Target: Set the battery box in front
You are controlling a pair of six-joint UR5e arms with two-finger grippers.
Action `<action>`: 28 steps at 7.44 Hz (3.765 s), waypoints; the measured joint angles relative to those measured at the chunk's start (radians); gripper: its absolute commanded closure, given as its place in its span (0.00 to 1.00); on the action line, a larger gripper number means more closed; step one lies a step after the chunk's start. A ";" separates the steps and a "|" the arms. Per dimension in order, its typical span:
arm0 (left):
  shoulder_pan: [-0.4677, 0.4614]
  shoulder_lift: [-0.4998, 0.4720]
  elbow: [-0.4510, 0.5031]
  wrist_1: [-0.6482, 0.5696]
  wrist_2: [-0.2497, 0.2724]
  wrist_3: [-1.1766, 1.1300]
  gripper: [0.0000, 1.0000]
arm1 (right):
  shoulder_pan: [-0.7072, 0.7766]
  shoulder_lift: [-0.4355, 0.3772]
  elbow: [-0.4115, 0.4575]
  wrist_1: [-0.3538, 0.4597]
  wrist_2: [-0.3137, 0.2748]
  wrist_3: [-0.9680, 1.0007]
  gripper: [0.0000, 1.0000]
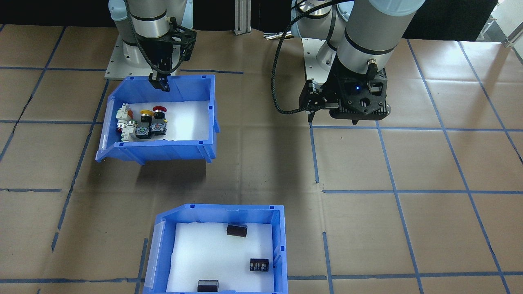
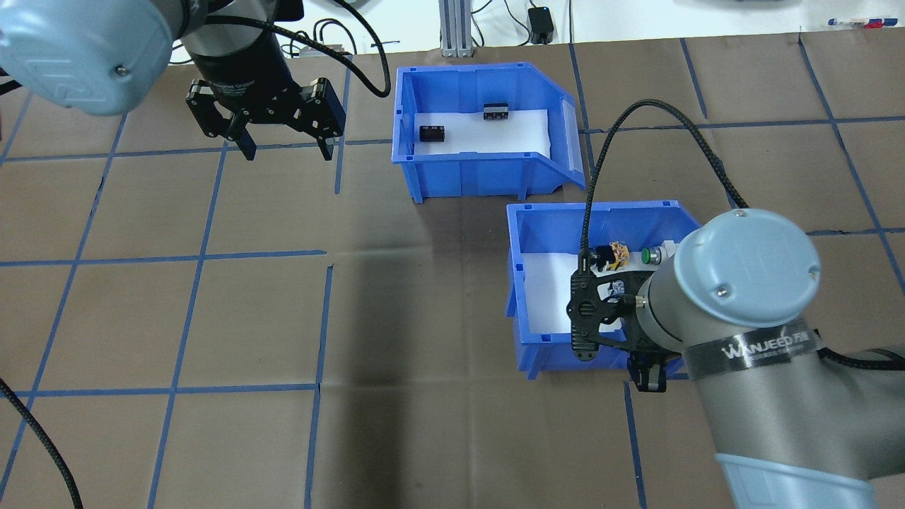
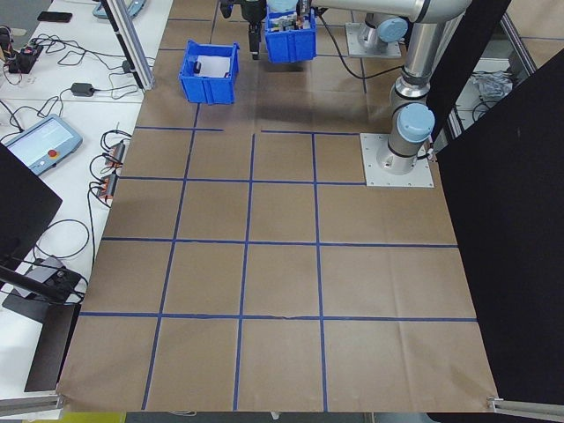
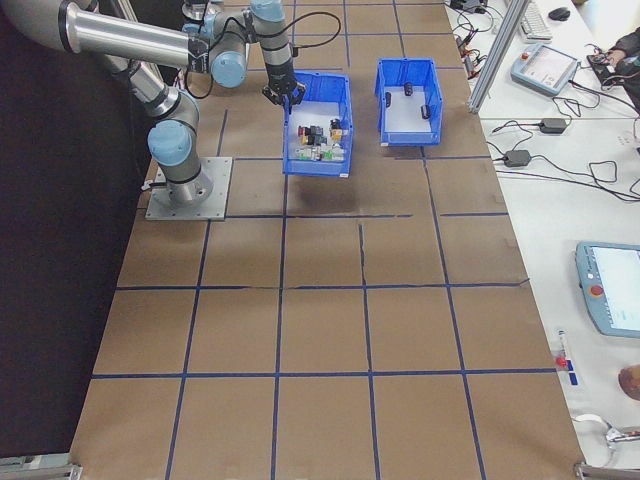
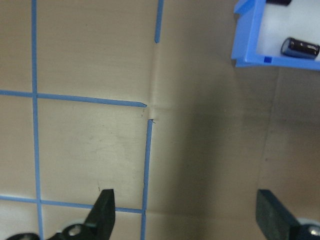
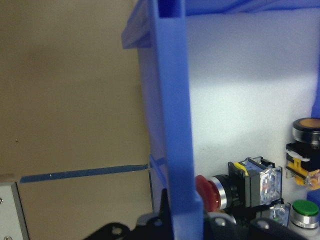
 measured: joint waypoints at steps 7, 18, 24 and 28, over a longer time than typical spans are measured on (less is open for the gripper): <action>0.013 0.214 -0.228 0.056 -0.016 0.053 0.00 | 0.395 0.316 -0.008 -0.387 -0.153 0.366 0.96; 0.013 0.229 -0.232 0.060 -0.004 0.059 0.00 | 0.405 0.321 -0.036 -0.389 -0.147 0.416 0.00; 0.011 0.229 -0.232 0.073 0.001 0.055 0.00 | 0.078 0.260 -0.374 -0.036 -0.058 0.497 0.00; 0.010 0.229 -0.232 0.075 0.001 0.056 0.00 | -0.162 0.262 -0.494 0.186 0.075 0.920 0.00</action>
